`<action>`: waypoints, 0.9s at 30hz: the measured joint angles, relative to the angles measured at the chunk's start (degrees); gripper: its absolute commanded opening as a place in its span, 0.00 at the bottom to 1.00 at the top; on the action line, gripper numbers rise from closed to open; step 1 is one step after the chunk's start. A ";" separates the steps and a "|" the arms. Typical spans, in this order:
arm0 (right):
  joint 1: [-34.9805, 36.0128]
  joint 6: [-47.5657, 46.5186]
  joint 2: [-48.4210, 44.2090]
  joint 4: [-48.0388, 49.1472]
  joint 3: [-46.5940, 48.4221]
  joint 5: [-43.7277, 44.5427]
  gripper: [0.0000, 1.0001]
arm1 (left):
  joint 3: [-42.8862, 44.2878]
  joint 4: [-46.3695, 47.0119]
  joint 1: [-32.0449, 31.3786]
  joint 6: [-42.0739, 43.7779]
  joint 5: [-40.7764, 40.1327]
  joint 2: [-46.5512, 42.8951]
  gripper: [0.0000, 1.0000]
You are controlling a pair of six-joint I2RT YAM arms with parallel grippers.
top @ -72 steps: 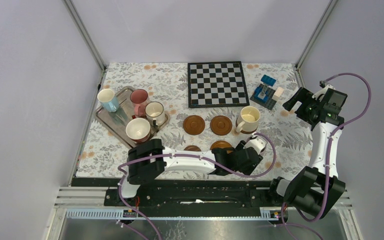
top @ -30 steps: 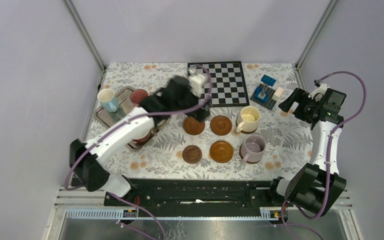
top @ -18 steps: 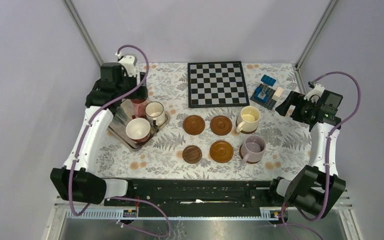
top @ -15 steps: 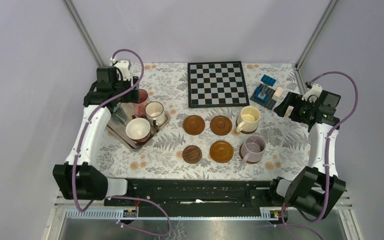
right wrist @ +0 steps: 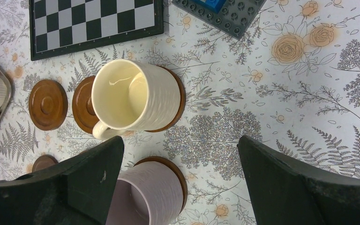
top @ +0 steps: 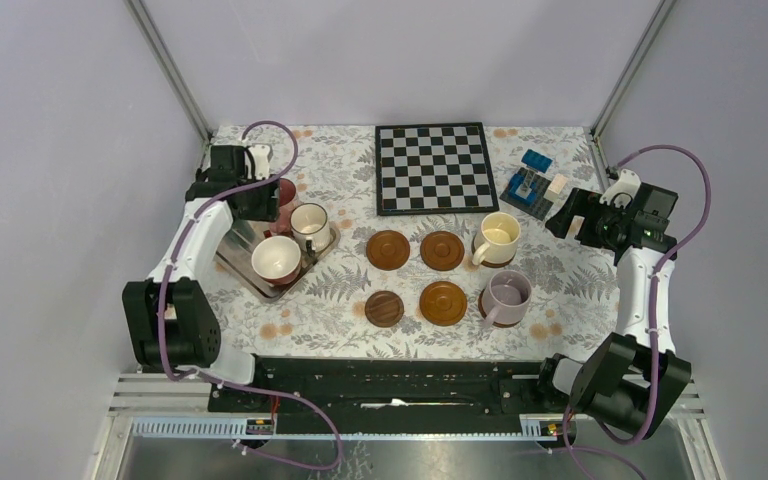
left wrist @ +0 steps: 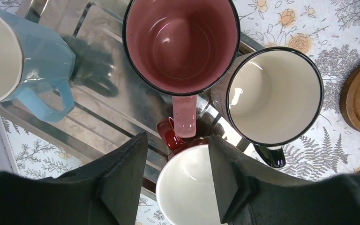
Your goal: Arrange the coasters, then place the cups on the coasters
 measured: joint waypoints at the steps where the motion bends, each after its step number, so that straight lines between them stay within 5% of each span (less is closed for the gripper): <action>1: 0.00 0.00 0.00 0.00 0.00 -0.02 0.98 | 0.00 0.33 0.00 0.09 0.00 0.48 0.55; 12: 0.00 0.00 0.00 0.00 0.00 0.00 0.98 | -0.74 3.54 0.00 0.11 -0.33 6.80 0.41; 27: 0.00 0.13 0.24 0.02 -0.09 0.04 0.98 | -2.19 9.81 0.00 0.15 -0.24 12.72 0.43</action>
